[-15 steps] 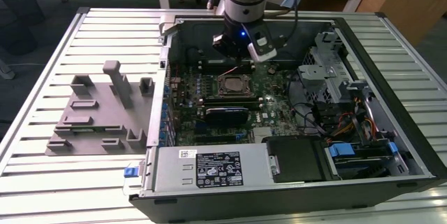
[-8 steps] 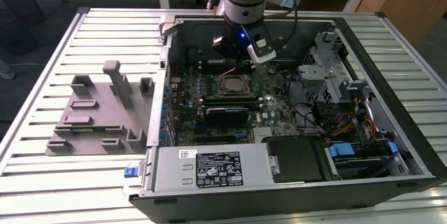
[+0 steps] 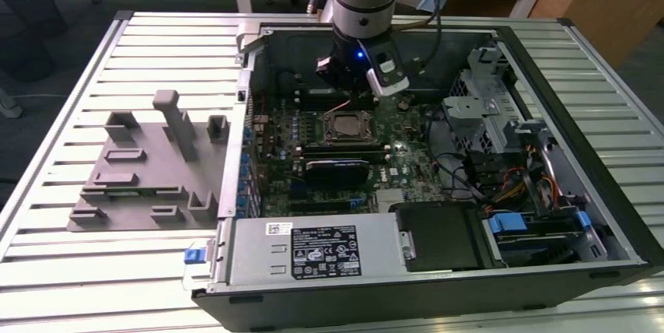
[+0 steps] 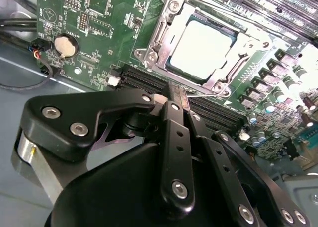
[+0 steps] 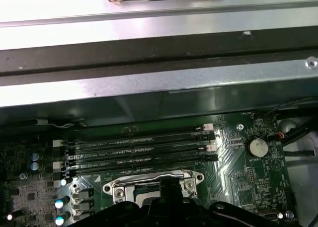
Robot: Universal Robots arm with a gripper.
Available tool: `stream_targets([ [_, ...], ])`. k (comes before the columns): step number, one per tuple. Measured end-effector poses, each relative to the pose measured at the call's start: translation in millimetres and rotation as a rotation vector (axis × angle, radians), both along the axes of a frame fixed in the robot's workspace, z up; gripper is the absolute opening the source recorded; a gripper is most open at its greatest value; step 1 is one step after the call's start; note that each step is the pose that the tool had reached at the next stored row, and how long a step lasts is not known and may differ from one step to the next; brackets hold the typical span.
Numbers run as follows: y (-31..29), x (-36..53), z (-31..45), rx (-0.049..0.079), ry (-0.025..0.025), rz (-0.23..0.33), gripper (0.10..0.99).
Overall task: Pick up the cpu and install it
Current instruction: 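Install the first cpu locking lever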
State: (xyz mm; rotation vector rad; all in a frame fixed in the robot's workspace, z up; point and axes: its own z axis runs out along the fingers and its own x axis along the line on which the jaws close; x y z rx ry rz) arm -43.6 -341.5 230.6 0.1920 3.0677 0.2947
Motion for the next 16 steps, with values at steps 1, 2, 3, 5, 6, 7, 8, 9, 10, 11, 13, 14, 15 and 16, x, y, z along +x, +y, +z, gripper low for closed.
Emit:
stream_targets([
  [1,0.0,0.0,-0.3,0.0,0.0,-0.001,0.106],
  [2,0.1,0.0,-0.5,-0.001,0.0001,-0.002,0.106],
  [3,0.1,0.0,-0.8,-0.001,0.0,-0.004,0.106],
  [5,0.6,-0.1,-1.4,-0.004,-0.0001,-0.006,0.106],
  [6,0.8,-0.1,-1.7,-0.006,-0.0001,-0.007,0.106],
  [7,1.0,-0.1,-1.9,-0.007,0.0,-0.008,0.106],
  [8,1.3,-0.1,-2.2,-0.009,-0.0001,-0.01,0.106],
  [9,1.6,-0.1,-2.5,-0.011,0.0,-0.011,0.106],
  [10,1.9,-0.1,-2.8,-0.013,-0.0001,-0.012,0.106],
  [11,2.2,-0.1,-3.1,-0.016,0.0,-0.013,0.106],
  [13,2.5,0.0,-4.0,-0.023,-0.0002,-0.017,0.106],
  [14,2.6,-0.1,-4.5,-0.027,-0.0002,-0.02,0.106],
  [15,2.7,-0.1,-4.9,-0.03,-0.0001,-0.022,0.106],
  [16,2.9,0.0,-5.2,-0.031,-0.0001,-0.024,0.106],
])
